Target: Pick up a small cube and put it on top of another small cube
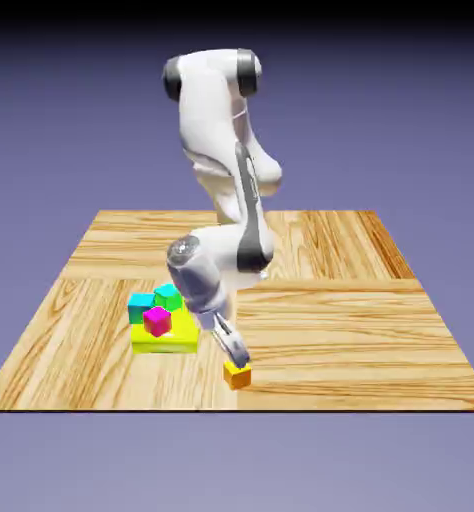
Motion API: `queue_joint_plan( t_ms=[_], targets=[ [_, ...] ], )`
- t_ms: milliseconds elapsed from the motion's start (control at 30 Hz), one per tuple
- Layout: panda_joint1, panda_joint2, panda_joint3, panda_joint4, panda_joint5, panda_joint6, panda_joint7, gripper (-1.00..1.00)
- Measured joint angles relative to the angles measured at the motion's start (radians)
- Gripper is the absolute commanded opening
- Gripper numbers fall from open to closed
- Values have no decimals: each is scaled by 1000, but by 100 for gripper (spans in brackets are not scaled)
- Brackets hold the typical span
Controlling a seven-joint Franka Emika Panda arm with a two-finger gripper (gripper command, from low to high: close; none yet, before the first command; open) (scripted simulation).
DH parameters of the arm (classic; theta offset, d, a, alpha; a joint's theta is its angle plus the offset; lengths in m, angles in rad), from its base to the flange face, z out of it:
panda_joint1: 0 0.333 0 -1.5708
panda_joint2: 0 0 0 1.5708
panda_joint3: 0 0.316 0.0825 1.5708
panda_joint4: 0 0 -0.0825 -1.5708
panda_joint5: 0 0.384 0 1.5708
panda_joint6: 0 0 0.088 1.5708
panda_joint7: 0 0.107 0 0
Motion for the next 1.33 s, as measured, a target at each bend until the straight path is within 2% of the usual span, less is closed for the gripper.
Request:
queue_joint_plan(
  t_ms=[67, 100, 167, 333, 900, 967, 1100, 1133, 1200, 1333],
  targets=[
    [21, 72, -10, 2, -8, 71, 2, 0],
    [28, 98, -14, 2, -11, 97, 2, -100],
    [28, 98, -14, 2, -11, 97, 2, -100],
    [-22, -81, 0, -5, 10, -76, -4, -100],
    [-71, -570, -616, -215, 12, -362, -79, -100],
    [-71, -571, -617, -215, 12, -362, -79, -100],
    [-46, -442, -591, -273, 116, -189, -156, -100],
    [-41, -429, -589, -279, 126, -171, -163, 100],
    [-52, -429, -588, -279, 124, -172, -162, 100],
    [-69, -558, -614, -221, 20, -345, -85, 100]
  ],
)
